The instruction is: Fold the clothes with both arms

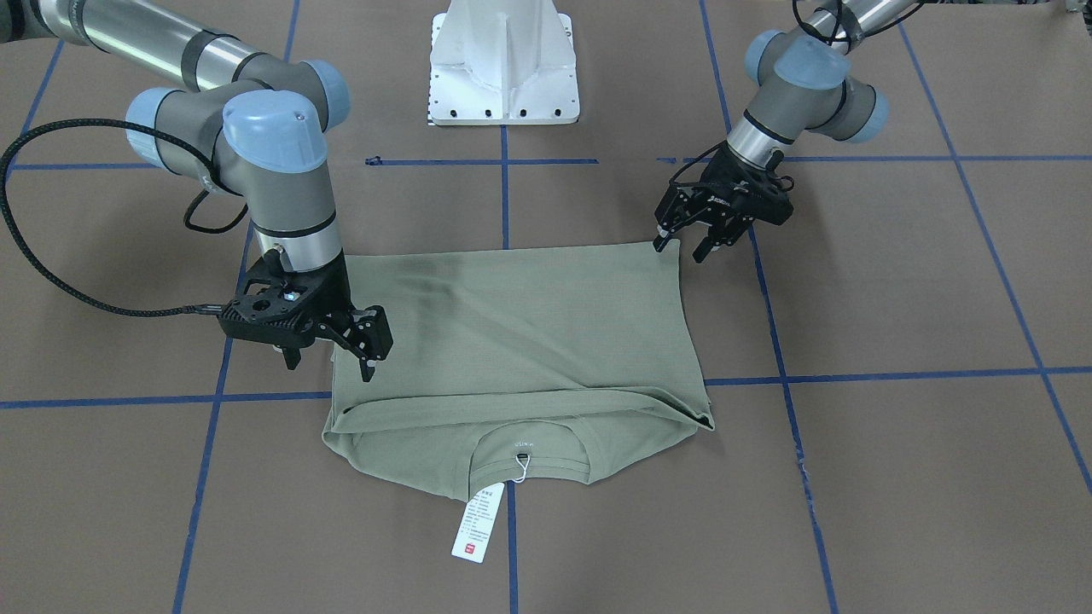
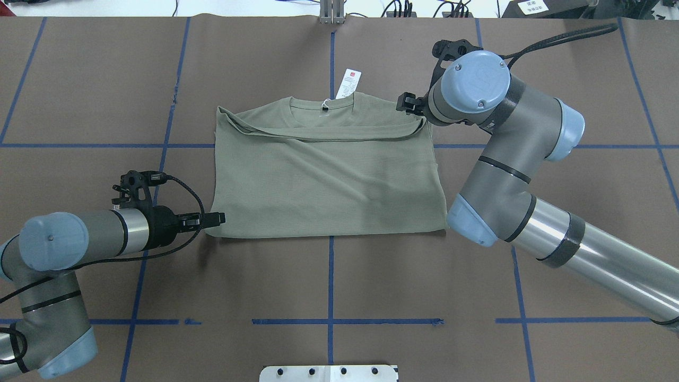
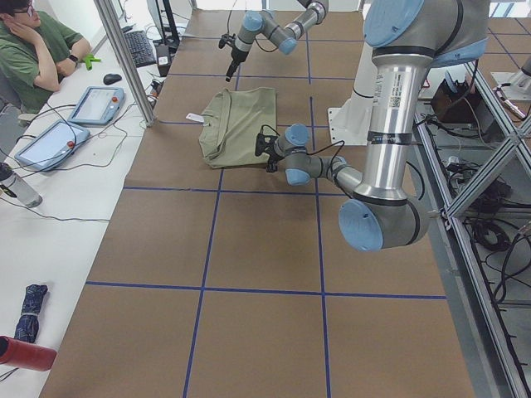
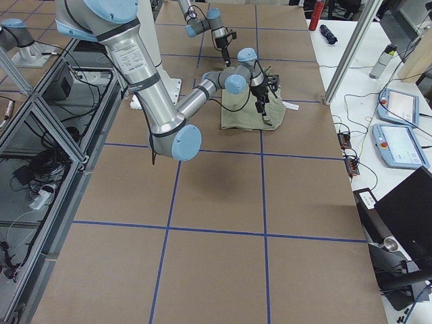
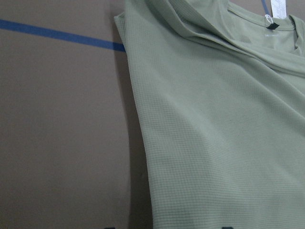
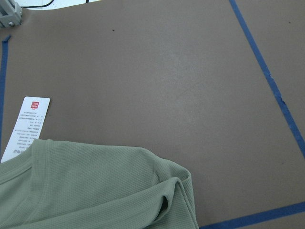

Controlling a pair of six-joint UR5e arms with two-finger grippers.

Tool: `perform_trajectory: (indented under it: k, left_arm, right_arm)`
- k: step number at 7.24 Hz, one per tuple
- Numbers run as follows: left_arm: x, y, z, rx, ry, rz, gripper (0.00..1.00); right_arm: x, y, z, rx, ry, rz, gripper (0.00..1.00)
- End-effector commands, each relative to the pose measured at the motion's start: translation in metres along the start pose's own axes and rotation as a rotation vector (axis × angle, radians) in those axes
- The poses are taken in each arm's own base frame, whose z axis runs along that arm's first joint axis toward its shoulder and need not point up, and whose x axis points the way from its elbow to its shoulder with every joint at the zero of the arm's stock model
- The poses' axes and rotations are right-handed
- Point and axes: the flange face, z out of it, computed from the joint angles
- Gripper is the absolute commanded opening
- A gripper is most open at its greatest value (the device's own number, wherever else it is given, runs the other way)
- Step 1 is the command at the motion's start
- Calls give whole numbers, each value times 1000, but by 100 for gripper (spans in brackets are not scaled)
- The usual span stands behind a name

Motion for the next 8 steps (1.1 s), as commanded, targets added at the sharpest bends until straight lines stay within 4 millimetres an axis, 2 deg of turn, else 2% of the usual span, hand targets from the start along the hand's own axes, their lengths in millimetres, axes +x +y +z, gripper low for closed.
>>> perform_trajectory:
  k: [1, 2, 3, 4, 5, 8]
  left_arm:
    - [4, 10, 4, -14, 6, -22, 66]
    - [5, 12, 5, -17, 6, -23, 59]
    - [4, 14, 6, -21, 4, -21, 43]
    - [5, 18, 7, -27, 5, -20, 14]
    - [6, 20, 7, -30, 7, -18, 0]
    - [1, 16, -6, -24, 8, 12, 0]
  right_arm:
    - [-1, 3, 1, -2, 0, -3, 100]
    - [-1, 3, 1, -1, 0, -3, 100]
    - [-1, 4, 2, -2, 0, -3, 100]
    - [-1, 5, 2, -3, 0, -2, 100]
    - [-2, 6, 1, -3, -2, -2, 100]
    - [-3, 9, 2, -5, -2, -3, 100]
